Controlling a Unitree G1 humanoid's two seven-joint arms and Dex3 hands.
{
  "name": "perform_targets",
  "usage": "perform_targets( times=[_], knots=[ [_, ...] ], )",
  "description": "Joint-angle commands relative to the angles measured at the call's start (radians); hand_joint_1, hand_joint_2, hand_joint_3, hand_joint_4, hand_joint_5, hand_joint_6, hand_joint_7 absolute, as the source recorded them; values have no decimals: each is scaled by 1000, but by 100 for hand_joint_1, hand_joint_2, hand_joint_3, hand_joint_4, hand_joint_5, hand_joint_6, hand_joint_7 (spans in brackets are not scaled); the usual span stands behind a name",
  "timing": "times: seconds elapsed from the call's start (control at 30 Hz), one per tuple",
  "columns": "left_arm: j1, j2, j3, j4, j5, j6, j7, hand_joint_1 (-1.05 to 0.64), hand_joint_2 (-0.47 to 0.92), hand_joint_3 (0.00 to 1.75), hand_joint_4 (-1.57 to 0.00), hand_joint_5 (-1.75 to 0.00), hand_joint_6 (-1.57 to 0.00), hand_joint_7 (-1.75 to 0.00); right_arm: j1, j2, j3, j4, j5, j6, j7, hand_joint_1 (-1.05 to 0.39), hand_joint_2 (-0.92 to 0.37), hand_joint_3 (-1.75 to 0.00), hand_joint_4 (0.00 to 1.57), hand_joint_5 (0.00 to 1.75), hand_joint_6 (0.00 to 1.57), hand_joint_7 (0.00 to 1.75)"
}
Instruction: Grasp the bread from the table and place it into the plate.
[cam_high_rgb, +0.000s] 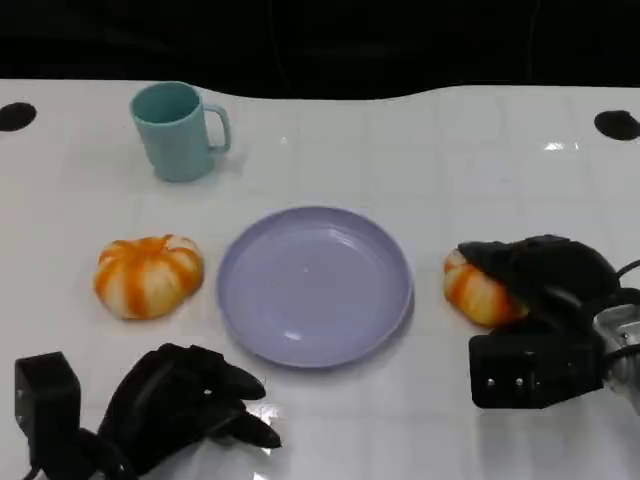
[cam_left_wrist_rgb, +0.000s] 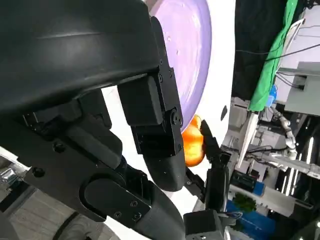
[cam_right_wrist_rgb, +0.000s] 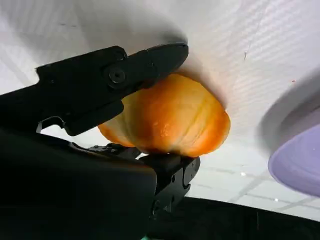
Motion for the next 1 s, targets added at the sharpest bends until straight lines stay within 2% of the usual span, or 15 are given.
perform_targets(
  times=[0.03, 0.07, 0.1, 0.13, 0.17, 0.2, 0.23, 0.27, 0.33, 0.37, 0.47, 0.7, 0.87, 1.0],
  knots=[
    [18, 11, 1, -15, 5, 8, 12, -105, 70, 0, -157, -20, -157, -2, 1, 4, 8, 51, 15, -45, -128, -27, -92, -17, 76, 105, 96, 12],
    [19, 11, 0, -17, 5, 10, 13, -105, 70, 0, -157, -20, -157, -2, 1, 1, 13, 61, 11, -67, -169, -27, -92, -21, 81, 112, 103, 15],
    [19, 11, 0, -18, 5, 12, 13, -105, 70, 0, -157, -20, -157, -2, 0, -2, 19, 71, 7, -86, -207, -27, -92, -24, 86, 135, 114, 22],
    [20, 11, 0, -19, 4, 14, 12, -105, 70, 0, -157, -21, -157, -2, -1, -2, 22, 81, 6, -104, -241, -27, -92, -25, 84, 154, 108, 50],
    [21, 11, 0, -23, 4, 18, 14, -105, 70, 0, -157, -21, -157, -2, -1, 0, 22, 92, 10, -123, -279, -27, -91, -28, 86, 166, 86, 114],
    [22, 11, 0, -26, 4, 20, 16, -105, 70, 0, -157, -21, -157, -2, -2, 2, 21, 103, 13, -136, -306, -27, -90, -30, 86, 170, 75, 144],
    [23, 11, 0, -28, 5, 22, 17, -105, 70, 0, -157, -21, -157, -2, -4, 4, 22, 112, 16, -146, -323, -26, -89, -31, 86, 173, 69, 162],
    [23, 11, 0, -27, 4, 21, 13, -105, 70, 0, -157, -21, -157, -2, -5, 4, 22, 114, 18, -155, -342, -26, -87, -34, 86, 174, 66, 168],
    [22, 12, 1, -23, 2, 18, 8, -105, 70, 0, -157, -21, -156, -2, -6, 6, 22, 115, 18, -166, -377, -27, -72, -61, 86, 174, 63, 173],
    [22, 12, 1, -22, 5, 18, 11, -105, 70, 0, -157, -21, -157, -2, -6, 7, 23, 115, 16, -170, -396, -25, -60, -77, 86, 175, 62, 174],
    [23, 11, -1, -27, 6, 22, 15, -105, 70, 0, -157, -20, -157, -2, -8, 7, 29, 112, 10, -179, -445, -23, -47, -94, 87, 175, 62, 175],
    [21, 6, 1, -27, -1, 24, 7, -105, 69, 0, -157, -20, -157, -2, -6, 7, 30, 69, 16, -212, -534, -24, -37, -109, 92, 175, 68, 175],
    [11, 5, 5, -10, -11, 25, -11, -105, 69, 0, -157, -20, -157, -1, -2, 1, 16, 8, 33, -245, -548, -21, -36, -116, 94, 175, 68, 175],
    [10, 5, 4, -6, -11, 26, -9, -105, 68, 0, -157, -21, -157, -1, 0, 4, 2, -64, 47, -262, -528, -18, -30, -132, 98, 175, 71, 175]
  ],
)
